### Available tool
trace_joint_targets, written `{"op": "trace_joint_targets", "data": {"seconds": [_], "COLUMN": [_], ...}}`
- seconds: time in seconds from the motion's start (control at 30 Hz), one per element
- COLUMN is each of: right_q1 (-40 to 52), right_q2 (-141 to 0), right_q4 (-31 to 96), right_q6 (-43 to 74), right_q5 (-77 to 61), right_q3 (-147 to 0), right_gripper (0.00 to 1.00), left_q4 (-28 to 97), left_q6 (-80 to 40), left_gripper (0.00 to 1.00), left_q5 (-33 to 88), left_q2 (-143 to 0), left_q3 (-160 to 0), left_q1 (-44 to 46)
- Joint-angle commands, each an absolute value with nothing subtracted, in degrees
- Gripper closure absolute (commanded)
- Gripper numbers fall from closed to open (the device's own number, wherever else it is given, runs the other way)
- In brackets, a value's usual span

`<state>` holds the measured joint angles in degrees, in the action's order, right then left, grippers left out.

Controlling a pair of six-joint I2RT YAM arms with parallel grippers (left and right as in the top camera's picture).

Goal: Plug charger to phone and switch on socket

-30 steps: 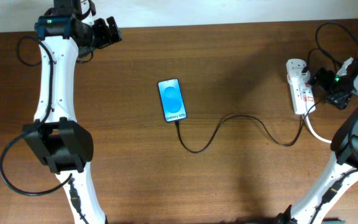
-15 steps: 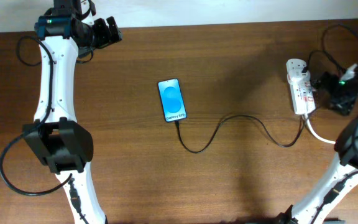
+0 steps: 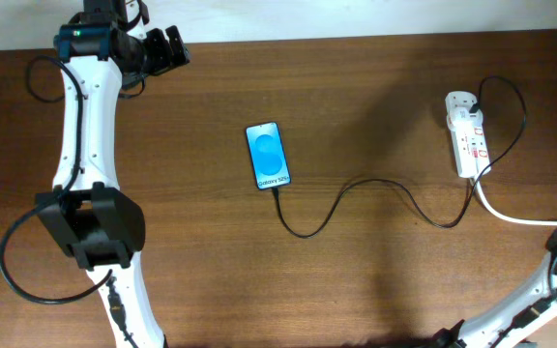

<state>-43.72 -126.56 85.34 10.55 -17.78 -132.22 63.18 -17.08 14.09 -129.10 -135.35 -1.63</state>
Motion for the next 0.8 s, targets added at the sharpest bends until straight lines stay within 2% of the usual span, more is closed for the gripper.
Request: {"op": "trace_joint_targets", "data": {"seconds": [0.0,0.3,0.5,0.77], "right_q1": [-39.6,-22.2,-11.2,-9.3], "right_q2": [-117.8,-101.6,-93.6,-93.3], "right_q4": [88.2,97.1,97.3,97.3], "right_q6": [4.3,0.4,0.4,0.4], "right_q5": [-20.6,-17.6,-12.8,-12.8], "right_q3": [-137.8,-138.1,-138.1,-138.1], "right_gripper": [0.02,0.02,0.02,0.02], "left_q4": [63.1,63.1,63.1,63.1], "left_q6": [-16.8,-16.8,-16.8,-16.8], "left_gripper": [0.01,0.01,0.01,0.01], "left_q5": [13.7,13.7,13.7,13.7], "left_q2": [-128.3,-128.3,-128.3,-128.3], "left_q3": [-136.0,-136.0,-136.0,-136.0], "left_q1": [-1.7,-1.7,-1.7,-1.7]}}
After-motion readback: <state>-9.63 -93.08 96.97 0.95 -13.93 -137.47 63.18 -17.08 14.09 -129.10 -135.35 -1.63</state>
